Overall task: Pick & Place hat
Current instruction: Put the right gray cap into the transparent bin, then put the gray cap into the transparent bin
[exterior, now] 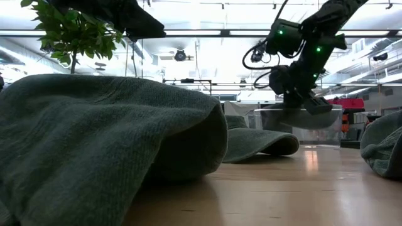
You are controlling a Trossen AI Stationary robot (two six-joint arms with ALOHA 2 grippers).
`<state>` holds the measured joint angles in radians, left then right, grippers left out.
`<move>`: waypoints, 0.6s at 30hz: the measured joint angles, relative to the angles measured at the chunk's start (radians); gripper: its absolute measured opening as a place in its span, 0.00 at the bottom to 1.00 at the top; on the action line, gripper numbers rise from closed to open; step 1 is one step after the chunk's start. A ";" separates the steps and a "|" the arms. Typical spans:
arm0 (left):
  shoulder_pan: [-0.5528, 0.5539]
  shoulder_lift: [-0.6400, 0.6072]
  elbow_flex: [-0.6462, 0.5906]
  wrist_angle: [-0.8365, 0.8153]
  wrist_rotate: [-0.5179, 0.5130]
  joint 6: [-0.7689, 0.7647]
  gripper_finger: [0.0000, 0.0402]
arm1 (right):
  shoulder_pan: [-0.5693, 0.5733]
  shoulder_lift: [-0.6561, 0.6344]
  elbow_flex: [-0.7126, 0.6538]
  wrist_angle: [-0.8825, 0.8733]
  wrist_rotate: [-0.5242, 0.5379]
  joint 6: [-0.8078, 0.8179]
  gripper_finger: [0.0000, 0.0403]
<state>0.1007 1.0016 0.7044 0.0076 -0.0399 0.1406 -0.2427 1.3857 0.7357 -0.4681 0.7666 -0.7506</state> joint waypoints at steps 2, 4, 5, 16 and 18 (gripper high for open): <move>0.000 0.000 0.000 0.000 0.000 0.000 0.48 | 0.000 0.000 0.000 0.015 0.008 0.025 0.15; 0.000 0.000 0.000 0.000 0.000 0.000 0.48 | 0.000 0.000 0.000 0.016 0.010 0.030 0.20; 0.000 0.000 0.000 0.000 0.000 0.000 0.48 | 0.001 0.000 0.000 0.016 0.011 0.032 0.22; 0.000 0.000 0.000 0.000 0.000 0.000 0.48 | 0.148 0.000 0.149 -0.080 0.142 0.104 0.41; 0.000 0.000 0.000 0.001 0.000 -0.002 0.48 | 0.193 0.000 0.217 -0.137 0.152 0.141 0.40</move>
<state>0.1009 1.0016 0.7044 0.0082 -0.0399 0.1387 -0.0499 1.3857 0.9529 -0.6049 0.9185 -0.6097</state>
